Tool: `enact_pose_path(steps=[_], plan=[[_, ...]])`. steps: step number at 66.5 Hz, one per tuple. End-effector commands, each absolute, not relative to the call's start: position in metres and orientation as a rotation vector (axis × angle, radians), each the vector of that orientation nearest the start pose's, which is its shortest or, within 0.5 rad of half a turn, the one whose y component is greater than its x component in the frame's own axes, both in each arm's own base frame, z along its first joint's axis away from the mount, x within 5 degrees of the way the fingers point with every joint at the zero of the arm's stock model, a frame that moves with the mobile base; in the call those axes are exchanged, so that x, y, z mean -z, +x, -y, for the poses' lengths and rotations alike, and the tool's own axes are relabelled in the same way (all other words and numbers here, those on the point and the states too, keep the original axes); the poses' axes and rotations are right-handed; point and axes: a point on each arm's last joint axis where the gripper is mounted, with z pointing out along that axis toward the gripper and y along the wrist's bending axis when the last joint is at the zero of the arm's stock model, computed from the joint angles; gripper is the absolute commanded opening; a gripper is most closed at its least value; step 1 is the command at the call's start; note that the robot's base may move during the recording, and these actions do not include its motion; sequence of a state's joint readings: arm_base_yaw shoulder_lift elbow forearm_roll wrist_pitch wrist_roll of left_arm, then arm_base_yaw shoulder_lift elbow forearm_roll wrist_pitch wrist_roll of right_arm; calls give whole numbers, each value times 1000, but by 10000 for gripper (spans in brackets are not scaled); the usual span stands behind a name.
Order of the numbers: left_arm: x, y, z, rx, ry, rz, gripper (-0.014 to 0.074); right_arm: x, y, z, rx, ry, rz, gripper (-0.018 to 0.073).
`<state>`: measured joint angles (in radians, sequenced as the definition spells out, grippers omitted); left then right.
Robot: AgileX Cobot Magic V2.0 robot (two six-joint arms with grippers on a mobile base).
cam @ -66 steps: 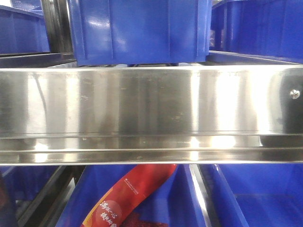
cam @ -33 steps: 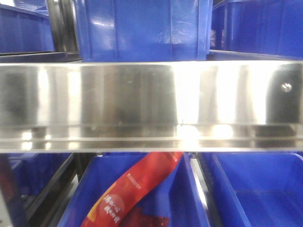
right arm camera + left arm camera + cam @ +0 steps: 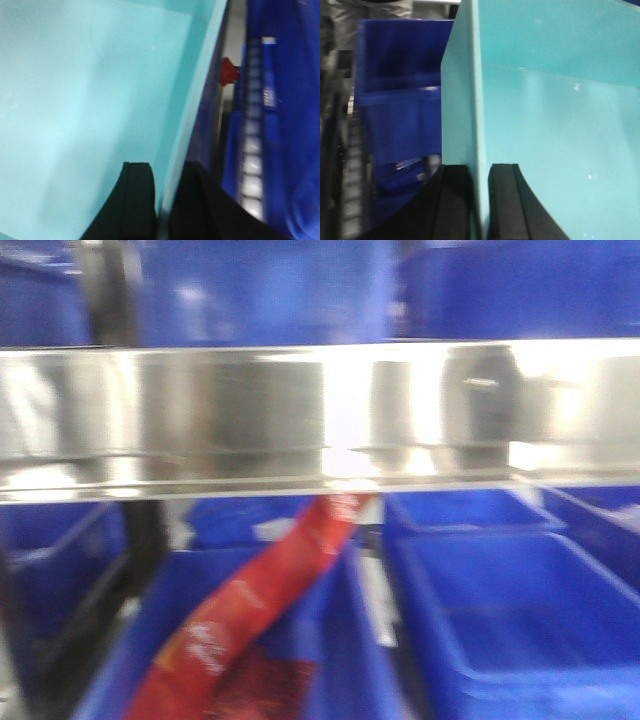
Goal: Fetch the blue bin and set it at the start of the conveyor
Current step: 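Pull the held bin back out of the shelf with both grippers, then hold the bin with both grippers while driving toward the conveyor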
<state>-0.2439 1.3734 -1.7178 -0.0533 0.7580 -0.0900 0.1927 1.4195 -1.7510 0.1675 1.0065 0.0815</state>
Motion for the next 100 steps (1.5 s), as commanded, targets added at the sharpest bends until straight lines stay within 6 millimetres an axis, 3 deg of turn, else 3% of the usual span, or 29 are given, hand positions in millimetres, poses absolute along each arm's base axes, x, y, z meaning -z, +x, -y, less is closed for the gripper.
enact_pose_path(steps=[1,100], plan=[[-517,274,69,270,126,-1801,-111,-486,281,-59,-260,-128,-2136,-151],[-517,274,69,270,126,-1801,-111,-486,281,-59,-260,-128,-2136,-151]])
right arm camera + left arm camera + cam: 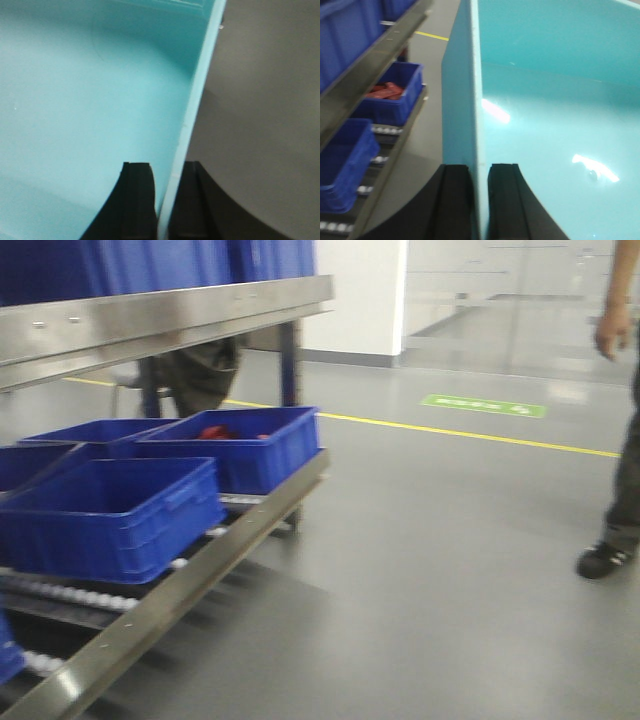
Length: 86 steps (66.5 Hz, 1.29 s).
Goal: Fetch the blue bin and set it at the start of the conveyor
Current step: 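Hold the bin with both grippers while driving toward the conveyor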
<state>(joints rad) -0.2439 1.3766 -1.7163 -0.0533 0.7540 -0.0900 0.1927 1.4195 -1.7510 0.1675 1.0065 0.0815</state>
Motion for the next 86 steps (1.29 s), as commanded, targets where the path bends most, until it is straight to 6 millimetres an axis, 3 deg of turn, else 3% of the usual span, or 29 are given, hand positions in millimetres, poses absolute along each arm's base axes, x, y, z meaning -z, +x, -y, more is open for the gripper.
enact_pose_path(steps=[1,86], plan=[[-517,274,69,270,126,-1801,-111,-486,281,-59,-260,-128,-2136,-151],[-517,274,69,270,126,-1801,-111,-486,281,-59,-260,-128,-2136,-151]])
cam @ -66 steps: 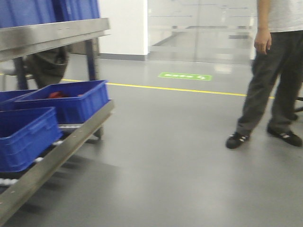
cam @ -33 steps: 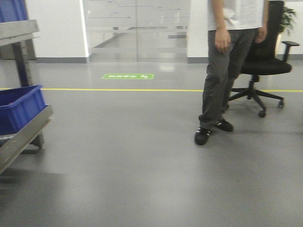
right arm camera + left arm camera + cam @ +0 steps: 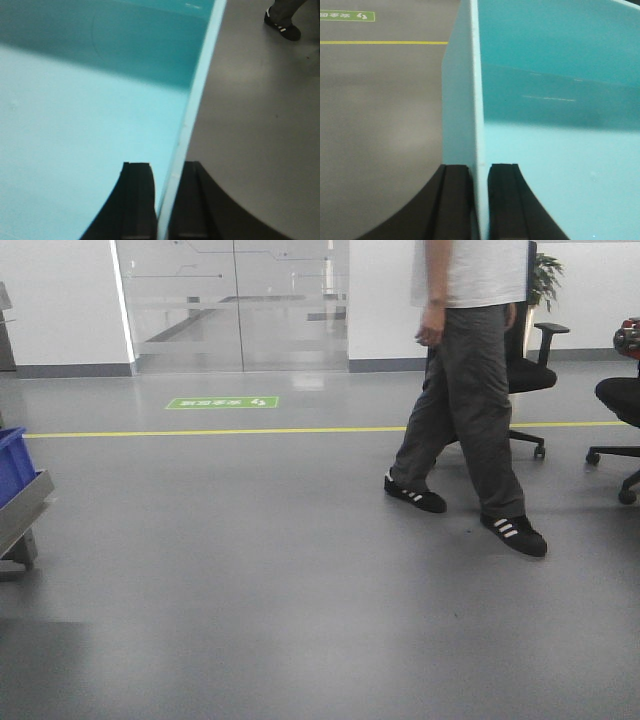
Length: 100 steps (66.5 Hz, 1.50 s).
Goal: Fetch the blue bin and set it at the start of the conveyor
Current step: 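Hold the bin with both grippers while driving toward the conveyor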
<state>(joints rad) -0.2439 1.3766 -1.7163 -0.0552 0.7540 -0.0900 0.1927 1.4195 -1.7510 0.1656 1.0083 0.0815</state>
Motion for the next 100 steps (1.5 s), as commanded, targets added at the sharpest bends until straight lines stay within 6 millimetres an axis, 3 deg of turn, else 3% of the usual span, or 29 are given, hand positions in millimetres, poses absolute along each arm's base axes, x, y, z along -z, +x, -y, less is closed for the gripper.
enact_pose_path(steps=[1,100], plan=[[-517,274,69,270,126,-1801,-111,-486,281,-59,-260,-128,-2136,-151],[-517,274,69,270,126,-1801,-111,-486,281,-59,-260,-128,-2134,-151]])
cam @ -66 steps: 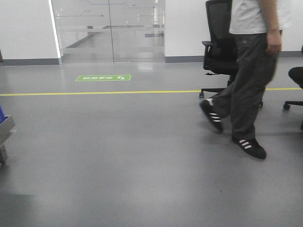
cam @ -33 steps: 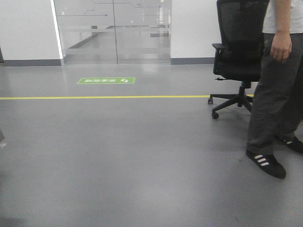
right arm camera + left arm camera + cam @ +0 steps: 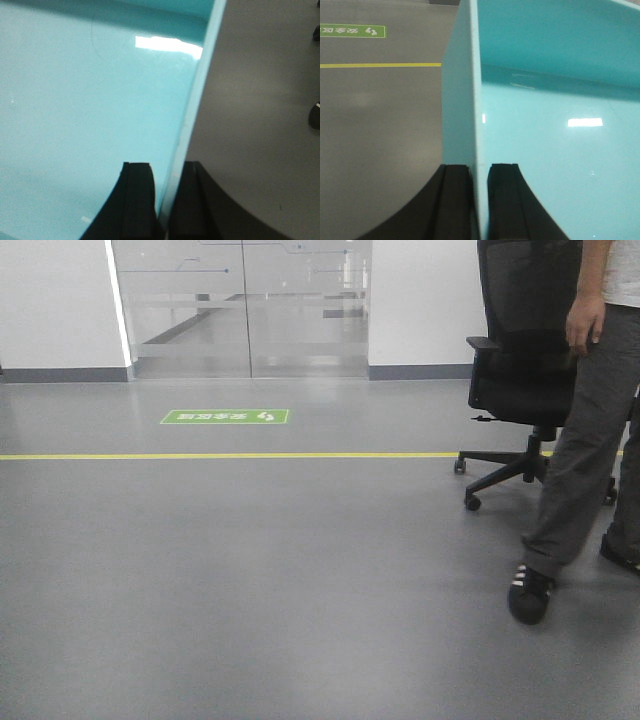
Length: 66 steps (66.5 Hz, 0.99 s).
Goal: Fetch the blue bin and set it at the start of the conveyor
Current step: 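Hold the bin with both grippers while driving toward the conveyor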
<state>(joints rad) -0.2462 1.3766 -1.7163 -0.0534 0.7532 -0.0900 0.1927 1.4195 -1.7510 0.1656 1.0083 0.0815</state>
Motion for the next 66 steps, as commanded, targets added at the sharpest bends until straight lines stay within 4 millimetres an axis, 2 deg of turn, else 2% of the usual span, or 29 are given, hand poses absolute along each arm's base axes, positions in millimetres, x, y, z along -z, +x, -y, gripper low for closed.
enact_pose_path(steps=[1,66], plan=[[-517,274,69,270,126,-1801,-111,-486,281,-59,-260,-128,-2134,-151],[-517,275,68,249,131,-1797,-111,-486,283,-60,-260,-126,-2125,-151]])
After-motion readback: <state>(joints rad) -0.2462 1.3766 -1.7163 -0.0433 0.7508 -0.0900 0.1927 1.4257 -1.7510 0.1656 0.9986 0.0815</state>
